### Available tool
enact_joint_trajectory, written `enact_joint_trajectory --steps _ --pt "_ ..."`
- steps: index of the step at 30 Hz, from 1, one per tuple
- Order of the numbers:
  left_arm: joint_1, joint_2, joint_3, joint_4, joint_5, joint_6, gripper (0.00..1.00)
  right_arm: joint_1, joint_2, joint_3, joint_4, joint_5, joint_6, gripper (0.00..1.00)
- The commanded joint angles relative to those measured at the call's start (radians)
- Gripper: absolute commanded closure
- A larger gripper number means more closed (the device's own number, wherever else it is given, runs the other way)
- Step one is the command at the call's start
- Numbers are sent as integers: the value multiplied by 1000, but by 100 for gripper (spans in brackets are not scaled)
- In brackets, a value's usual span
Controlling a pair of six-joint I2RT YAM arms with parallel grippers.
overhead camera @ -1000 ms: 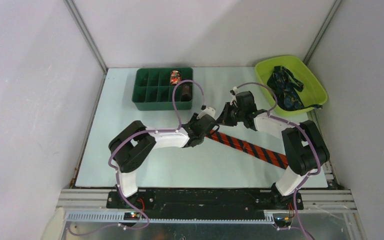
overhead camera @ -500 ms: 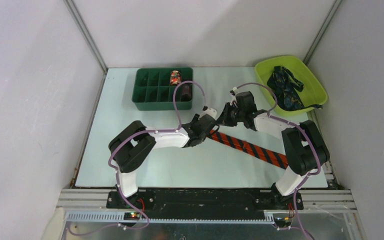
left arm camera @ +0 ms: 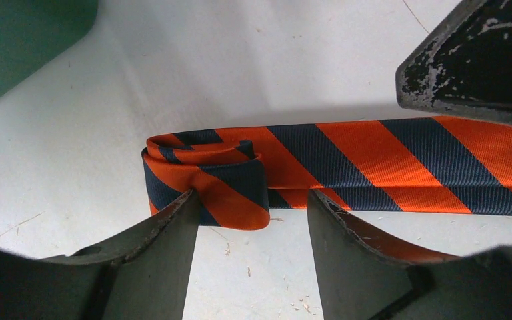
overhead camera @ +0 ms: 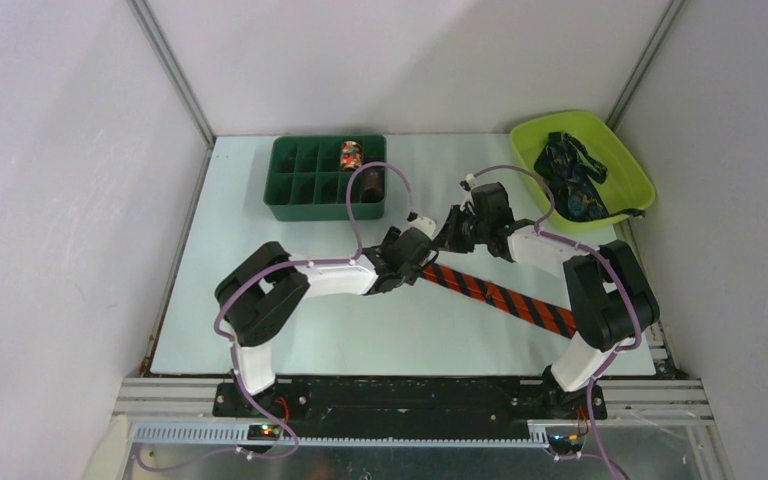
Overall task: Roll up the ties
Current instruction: Roll the tie at the center of the board.
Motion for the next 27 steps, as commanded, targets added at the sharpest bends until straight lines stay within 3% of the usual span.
enact_joint_trajectory --steps 1,21,27 --pt "2 -52 2 12 28 -19 36 -3 -42 -1 27 -5 0 96" --pt "50 -216 -3 -7 73 -28 30 2 -28 8 57 -19 4 96" --pt "161 -325 -79 45 211 -111 30 49 14 61 51 -23 7 97"
